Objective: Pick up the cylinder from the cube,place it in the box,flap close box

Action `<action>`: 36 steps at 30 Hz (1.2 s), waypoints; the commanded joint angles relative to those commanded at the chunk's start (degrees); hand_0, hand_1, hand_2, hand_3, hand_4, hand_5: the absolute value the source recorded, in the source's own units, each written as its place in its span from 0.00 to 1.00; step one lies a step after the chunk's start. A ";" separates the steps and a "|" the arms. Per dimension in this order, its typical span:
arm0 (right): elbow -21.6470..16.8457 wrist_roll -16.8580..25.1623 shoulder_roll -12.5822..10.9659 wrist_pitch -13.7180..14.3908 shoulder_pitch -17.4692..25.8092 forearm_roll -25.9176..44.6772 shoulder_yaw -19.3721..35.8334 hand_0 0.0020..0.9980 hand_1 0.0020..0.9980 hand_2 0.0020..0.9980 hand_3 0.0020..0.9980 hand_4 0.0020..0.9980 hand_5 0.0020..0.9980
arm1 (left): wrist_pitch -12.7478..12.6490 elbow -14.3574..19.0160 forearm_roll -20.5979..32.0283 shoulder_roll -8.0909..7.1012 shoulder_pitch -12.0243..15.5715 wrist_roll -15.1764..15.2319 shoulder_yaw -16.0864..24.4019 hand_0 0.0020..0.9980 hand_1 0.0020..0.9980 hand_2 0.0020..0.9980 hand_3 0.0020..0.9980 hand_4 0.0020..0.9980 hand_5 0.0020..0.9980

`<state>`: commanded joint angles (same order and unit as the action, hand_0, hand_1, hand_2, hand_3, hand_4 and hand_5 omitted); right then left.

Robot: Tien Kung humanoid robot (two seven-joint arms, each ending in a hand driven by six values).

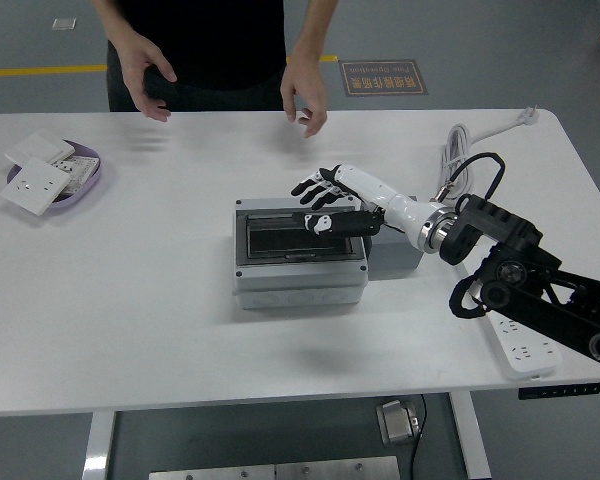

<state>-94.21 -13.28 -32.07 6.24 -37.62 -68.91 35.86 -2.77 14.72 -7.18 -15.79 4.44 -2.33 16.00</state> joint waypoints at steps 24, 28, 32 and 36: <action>23.71 20.27 12.35 -2.77 15.39 12.80 35.01 0.60 0.61 0.65 0.68 0.84 0.33 | 0.27 -1.01 5.31 0.44 2.97 -0.31 -5.90 0.57 0.62 0.58 0.60 0.72 0.24; 27.03 22.41 13.27 -1.84 15.16 17.77 34.35 0.60 0.61 0.65 0.68 0.84 0.33 | 0.30 -0.90 4.65 0.54 2.97 -0.26 -5.33 0.57 0.62 0.58 0.60 0.72 0.24; 27.23 23.01 13.45 -1.32 15.17 19.68 34.13 0.52 0.51 0.54 0.64 0.84 0.31 | 0.28 -0.77 3.68 0.55 2.71 -0.22 -4.23 0.57 0.62 0.58 0.60 0.72 0.23; 25.41 22.82 12.75 -1.03 16.07 19.12 35.05 0.51 0.51 0.51 0.62 0.83 0.29 | 0.30 -0.80 3.32 0.56 2.45 -0.23 -3.70 0.57 0.62 0.58 0.60 0.72 0.23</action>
<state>-68.80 9.55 -19.32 5.21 -21.55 -49.80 70.91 -2.47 13.92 -3.85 -15.23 6.89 -2.57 12.30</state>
